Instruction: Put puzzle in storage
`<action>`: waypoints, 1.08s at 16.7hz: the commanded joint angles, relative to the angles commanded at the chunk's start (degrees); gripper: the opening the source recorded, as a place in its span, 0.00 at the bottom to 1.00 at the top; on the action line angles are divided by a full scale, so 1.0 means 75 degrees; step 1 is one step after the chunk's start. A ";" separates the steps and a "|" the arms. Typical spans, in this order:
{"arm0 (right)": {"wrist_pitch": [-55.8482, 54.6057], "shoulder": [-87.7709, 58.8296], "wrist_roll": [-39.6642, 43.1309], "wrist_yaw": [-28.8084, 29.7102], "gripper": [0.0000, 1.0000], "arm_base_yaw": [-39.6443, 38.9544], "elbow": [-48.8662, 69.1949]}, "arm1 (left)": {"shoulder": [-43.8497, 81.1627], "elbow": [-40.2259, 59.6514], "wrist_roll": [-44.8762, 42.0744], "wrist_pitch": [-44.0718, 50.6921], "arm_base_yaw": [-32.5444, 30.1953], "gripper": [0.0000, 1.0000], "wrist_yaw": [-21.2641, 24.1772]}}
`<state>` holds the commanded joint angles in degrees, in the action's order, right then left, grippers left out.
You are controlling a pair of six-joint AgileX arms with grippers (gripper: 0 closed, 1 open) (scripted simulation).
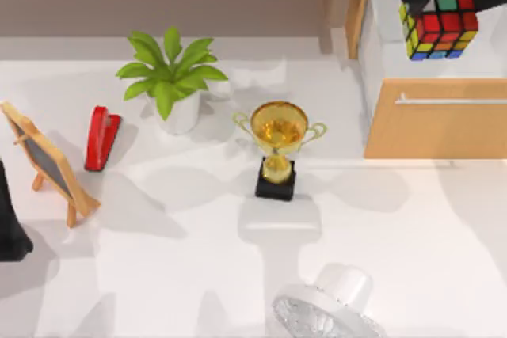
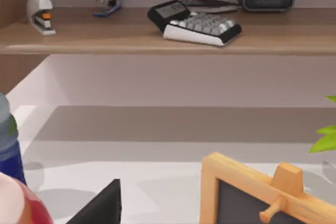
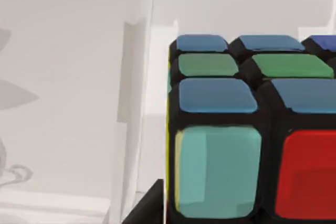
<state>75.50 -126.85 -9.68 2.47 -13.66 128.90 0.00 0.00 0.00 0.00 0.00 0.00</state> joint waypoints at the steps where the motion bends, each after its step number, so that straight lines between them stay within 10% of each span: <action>1: 0.0185 -0.0274 0.0022 -0.0060 0.00 0.0217 0.0122 | 0.0000 0.0000 0.0000 0.0000 0.0000 1.00 0.0000; 13: 0.0774 -0.1847 0.0138 -0.0351 0.00 0.0825 0.0441 | 0.0000 0.0000 0.0000 0.0000 0.0000 1.00 0.0000; 18: 0.0774 -0.1847 0.0138 -0.0351 0.38 0.0825 0.0441 | 0.0000 0.0000 0.0000 0.0000 0.0000 1.00 0.0000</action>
<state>81.30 -140.70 -8.64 -0.16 -7.48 132.21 0.00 0.00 0.00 0.00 0.00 0.00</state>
